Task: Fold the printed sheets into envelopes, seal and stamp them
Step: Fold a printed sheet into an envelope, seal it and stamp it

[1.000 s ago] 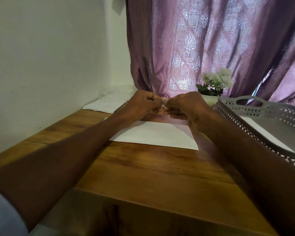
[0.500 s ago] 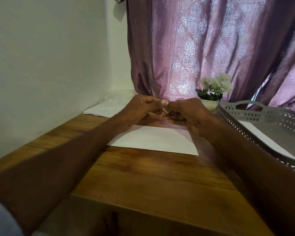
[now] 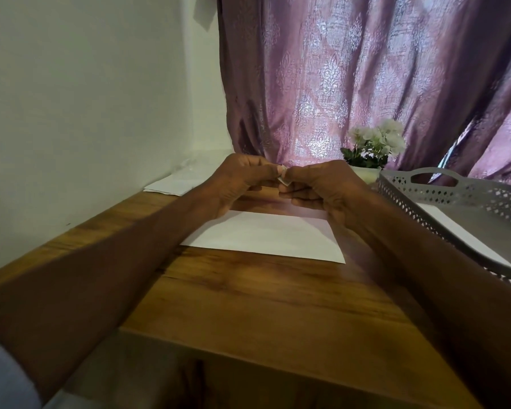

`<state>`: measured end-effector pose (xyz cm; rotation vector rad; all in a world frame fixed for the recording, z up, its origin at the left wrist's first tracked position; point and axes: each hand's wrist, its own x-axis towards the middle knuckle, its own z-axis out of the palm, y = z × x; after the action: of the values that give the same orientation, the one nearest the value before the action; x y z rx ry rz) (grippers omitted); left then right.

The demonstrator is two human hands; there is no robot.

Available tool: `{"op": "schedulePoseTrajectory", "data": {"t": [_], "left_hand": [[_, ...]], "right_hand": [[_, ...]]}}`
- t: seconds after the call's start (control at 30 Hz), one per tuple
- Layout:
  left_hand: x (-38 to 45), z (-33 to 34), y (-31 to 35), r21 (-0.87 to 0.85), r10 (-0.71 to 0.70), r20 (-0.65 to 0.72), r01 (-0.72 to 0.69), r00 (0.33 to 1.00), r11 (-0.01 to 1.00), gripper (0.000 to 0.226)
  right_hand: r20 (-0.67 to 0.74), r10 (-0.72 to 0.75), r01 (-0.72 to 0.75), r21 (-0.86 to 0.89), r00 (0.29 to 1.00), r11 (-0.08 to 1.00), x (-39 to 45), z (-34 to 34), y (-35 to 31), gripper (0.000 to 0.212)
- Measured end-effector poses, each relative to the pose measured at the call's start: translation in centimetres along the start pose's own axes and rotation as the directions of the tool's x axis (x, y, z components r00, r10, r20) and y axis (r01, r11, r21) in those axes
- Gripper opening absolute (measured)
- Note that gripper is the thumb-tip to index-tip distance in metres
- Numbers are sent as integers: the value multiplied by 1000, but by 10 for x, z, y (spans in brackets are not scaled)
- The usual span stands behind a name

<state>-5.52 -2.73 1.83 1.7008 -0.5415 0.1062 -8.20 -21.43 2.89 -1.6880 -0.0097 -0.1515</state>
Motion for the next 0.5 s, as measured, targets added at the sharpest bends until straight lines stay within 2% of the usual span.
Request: {"op": "schedulePoseTrajectory", "data": {"t": [0.13, 0.37, 0.5], "left_hand": [[1, 0, 0, 15, 11, -2, -11, 1000, 1000, 24], [1, -1, 0, 0, -6, -1, 6, 1000, 1000, 18], [2, -1, 0, -19, -32, -32, 31, 999, 999, 36]], "right_hand": [[-16, -11, 12, 16, 1000, 1000, -2, 1, 0, 27], [-50, -29, 32, 65, 998, 997, -10, 4, -5, 24], [-57, -45, 50, 79, 997, 996, -13, 4, -7, 25]]}}
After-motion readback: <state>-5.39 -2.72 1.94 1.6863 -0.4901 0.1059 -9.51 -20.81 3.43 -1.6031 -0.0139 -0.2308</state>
